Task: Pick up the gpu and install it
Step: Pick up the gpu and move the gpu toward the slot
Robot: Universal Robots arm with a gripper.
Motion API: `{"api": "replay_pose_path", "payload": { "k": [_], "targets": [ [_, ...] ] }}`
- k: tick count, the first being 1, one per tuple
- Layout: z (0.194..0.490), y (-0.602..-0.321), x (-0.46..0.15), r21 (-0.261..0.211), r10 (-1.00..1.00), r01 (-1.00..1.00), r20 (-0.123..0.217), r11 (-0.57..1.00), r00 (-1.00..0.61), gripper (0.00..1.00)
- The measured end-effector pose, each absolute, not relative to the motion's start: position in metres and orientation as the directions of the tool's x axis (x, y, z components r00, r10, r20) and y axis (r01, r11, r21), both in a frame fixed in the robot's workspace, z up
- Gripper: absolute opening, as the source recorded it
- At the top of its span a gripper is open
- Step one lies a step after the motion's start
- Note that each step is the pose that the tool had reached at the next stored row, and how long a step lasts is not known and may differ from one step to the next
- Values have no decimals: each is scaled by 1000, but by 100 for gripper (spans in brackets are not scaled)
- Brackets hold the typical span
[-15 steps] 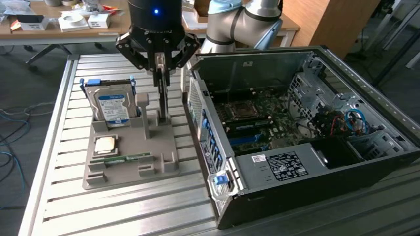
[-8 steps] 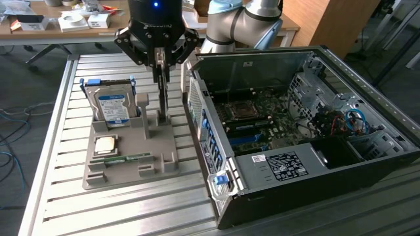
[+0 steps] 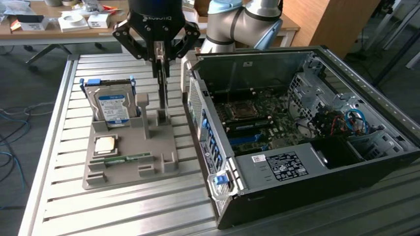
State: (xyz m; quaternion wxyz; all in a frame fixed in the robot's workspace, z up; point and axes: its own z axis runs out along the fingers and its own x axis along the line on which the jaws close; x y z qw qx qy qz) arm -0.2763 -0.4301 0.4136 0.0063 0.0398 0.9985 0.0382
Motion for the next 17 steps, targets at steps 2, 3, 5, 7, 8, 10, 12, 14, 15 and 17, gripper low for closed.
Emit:
{"api": "replay_pose_path", "payload": {
  "k": [2,3,5,7,8,10,12,14,15,17],
  "targets": [
    [417,-430,-276,77,80,79,-10,994,-997,26],
    [418,-430,-276,77,80,79,-10,994,-997,26],
    [421,-430,-276,77,80,79,-10,994,-997,26],
    [423,-430,-276,77,80,79,-10,994,-997,26],
    [423,-430,-276,77,80,79,-10,994,-997,26],
    [423,-430,-276,77,80,79,-10,994,-997,26],
    [424,-430,-276,77,80,79,-10,994,-997,26],
    [424,-430,-275,77,80,79,-9,994,-997,26],
    [424,-430,-273,77,80,79,-10,994,-997,26],
    [424,-430,-270,77,80,79,-10,994,-997,26]
  ]
}}
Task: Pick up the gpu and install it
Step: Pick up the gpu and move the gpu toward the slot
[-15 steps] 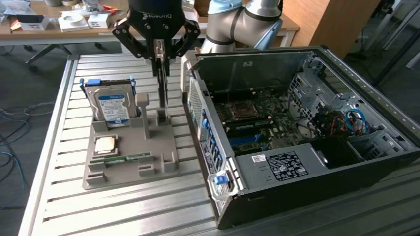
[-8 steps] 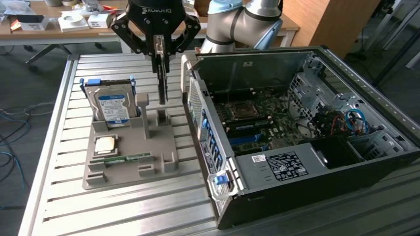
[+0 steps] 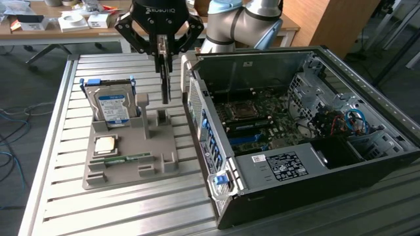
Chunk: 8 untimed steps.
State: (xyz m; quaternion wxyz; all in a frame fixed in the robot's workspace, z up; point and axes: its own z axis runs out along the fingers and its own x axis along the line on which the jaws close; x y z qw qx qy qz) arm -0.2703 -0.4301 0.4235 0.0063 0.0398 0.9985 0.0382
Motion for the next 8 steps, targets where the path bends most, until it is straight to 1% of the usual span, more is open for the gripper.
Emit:
{"api": "replay_pose_path", "payload": {
  "k": [8],
  "targets": [
    [423,-430,-251,77,80,79,-10,994,-997,26]
  ]
}}
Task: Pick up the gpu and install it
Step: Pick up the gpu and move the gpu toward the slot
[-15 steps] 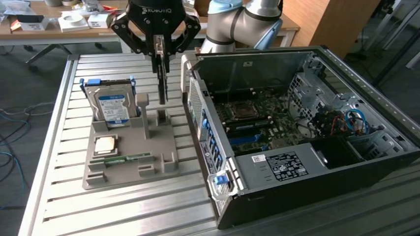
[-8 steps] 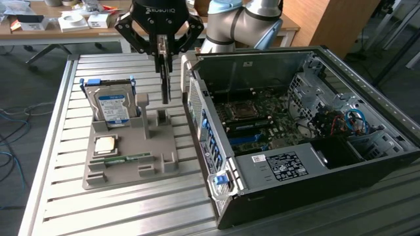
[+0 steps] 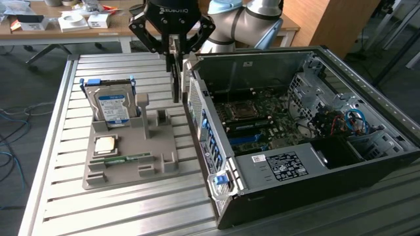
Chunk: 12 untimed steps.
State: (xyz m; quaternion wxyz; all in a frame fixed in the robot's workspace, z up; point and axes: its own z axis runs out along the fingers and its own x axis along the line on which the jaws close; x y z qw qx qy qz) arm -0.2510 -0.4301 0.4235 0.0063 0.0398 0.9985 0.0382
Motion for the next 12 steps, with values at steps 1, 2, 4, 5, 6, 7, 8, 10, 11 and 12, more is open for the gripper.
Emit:
{"api": "replay_pose_path", "payload": {
  "k": [1,2,4,5,6,7,8,10,11,12],
  "targets": [
    [424,-430,-248,77,80,79,-10,994,-997,26],
    [424,-430,-246,77,80,79,-10,994,-997,26],
    [424,-430,-241,77,80,79,-10,994,-997,26],
    [424,-430,-238,77,80,79,-10,994,-997,26],
    [424,-430,-234,77,80,79,-10,994,-997,26],
    [423,-430,-230,77,80,79,-10,994,-997,26],
    [423,-430,-226,77,80,79,-10,994,-997,26],
    [423,-430,-219,77,80,79,-10,994,-997,26],
    [424,-430,-216,77,80,79,-10,994,-997,26],
    [424,-430,-212,77,80,79,-10,994,-997,26]
  ]
}}
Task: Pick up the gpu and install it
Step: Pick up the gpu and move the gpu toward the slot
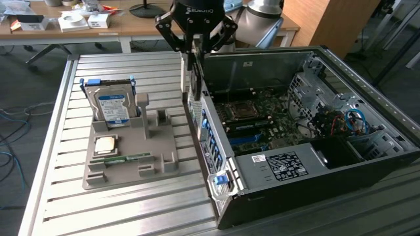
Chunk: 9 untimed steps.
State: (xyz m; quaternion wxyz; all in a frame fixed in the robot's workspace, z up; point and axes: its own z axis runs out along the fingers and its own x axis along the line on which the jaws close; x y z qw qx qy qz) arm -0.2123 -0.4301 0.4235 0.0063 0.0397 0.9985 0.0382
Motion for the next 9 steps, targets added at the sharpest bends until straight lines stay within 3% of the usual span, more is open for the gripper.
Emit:
{"api": "replay_pose_path", "payload": {
  "k": [9],
  "targets": [
    [424,-430,-180,77,80,79,-10,994,-997,26]
  ]
}}
